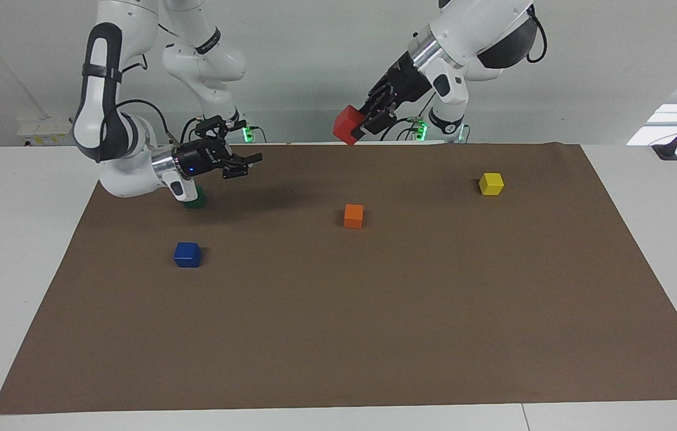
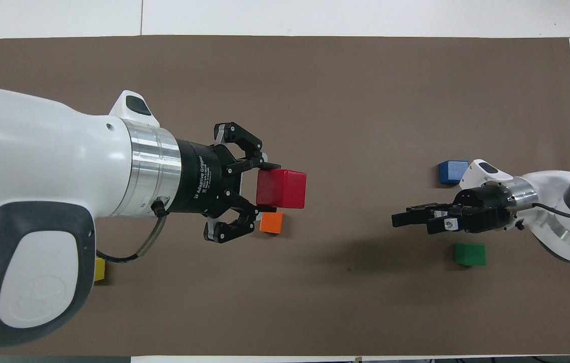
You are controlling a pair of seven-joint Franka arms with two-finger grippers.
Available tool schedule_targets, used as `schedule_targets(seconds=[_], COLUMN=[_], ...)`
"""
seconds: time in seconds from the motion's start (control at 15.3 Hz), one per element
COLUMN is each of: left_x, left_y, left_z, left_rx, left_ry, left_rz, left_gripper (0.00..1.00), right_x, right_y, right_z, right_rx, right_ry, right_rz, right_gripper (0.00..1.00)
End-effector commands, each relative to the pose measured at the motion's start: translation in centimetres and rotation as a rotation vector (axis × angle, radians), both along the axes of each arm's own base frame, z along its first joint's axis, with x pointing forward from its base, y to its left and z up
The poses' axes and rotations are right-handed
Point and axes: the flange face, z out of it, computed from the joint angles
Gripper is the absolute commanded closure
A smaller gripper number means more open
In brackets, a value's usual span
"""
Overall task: Transfer red block to right arm and stack on blue block
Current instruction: 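Lift the red cube with the left gripper while the right gripper approaches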
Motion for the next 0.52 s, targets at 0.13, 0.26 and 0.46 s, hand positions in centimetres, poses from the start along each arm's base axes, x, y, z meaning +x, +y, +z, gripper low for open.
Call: schedule_targets(seconds=[0.13, 0.26, 0.46], left_x=[-2.9, -3.9, -4.9], left_y=[-1.9, -2.5, -3.8], left_z=[-1.4, -2.0, -2.6], left_rx=[-0.03, -0.022, -0.04], left_ry=[0.047, 0.051, 0.027], left_rz=[0.126, 0.121, 0.143], left_gripper=[1.0, 1.0, 1.0], right_x=[-0.5, -0.5, -0.8], right_y=[3.8, 6.0, 8.9], right_z=[-1.8, -3.7, -4.8], right_rx=[0.172, 0.221, 0.326], right_ry=[-0.096, -0.107, -0.066], right_rz=[-0.064, -0.078, -0.068], right_gripper=[0.0, 0.0, 0.0])
